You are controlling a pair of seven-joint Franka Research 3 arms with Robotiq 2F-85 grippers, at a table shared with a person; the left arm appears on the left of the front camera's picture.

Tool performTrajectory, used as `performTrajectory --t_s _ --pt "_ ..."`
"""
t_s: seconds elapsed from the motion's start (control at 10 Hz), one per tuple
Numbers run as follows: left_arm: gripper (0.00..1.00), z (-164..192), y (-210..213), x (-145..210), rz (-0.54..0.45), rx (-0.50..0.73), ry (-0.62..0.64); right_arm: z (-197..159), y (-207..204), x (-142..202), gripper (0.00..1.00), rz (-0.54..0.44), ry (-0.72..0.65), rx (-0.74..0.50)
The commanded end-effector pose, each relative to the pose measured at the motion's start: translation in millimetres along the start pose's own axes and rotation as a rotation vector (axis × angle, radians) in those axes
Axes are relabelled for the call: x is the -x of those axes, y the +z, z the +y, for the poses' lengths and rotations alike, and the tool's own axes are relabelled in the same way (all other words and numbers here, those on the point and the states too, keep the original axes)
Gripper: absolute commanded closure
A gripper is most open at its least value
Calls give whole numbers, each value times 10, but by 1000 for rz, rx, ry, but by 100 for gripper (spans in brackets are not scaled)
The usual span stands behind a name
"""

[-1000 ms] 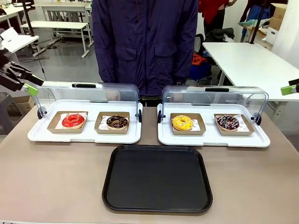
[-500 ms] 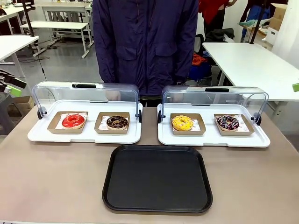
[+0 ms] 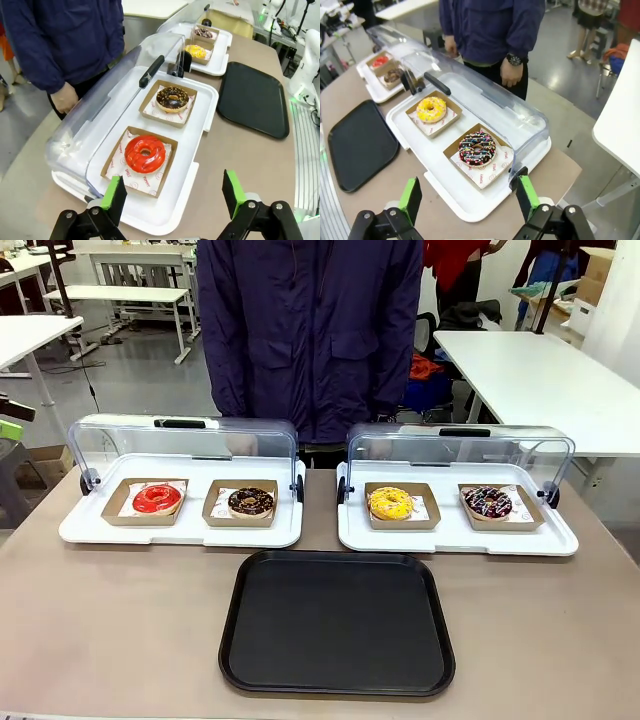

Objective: Move the first donut from the left to the tray.
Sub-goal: Pick up the Paper togo box containing the Donut indicated by the person and place it on the Handle tray.

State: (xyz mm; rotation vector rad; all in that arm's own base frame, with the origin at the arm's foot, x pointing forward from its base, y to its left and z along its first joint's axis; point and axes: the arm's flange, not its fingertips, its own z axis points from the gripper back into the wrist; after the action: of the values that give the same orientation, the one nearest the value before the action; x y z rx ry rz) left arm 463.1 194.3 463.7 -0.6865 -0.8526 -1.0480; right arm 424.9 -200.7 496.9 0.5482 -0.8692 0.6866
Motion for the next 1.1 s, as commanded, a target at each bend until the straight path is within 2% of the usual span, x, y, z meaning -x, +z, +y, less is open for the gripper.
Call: performTrajectory --t_s 0.0,1.0 --pt "0 96 -42 2 -12 -6 -21 -140 -17 -71 0 -29 8 2" --pt "0 28 -26 -1 4 3 -1 -52 -3 -18 0 -7 -10 0"
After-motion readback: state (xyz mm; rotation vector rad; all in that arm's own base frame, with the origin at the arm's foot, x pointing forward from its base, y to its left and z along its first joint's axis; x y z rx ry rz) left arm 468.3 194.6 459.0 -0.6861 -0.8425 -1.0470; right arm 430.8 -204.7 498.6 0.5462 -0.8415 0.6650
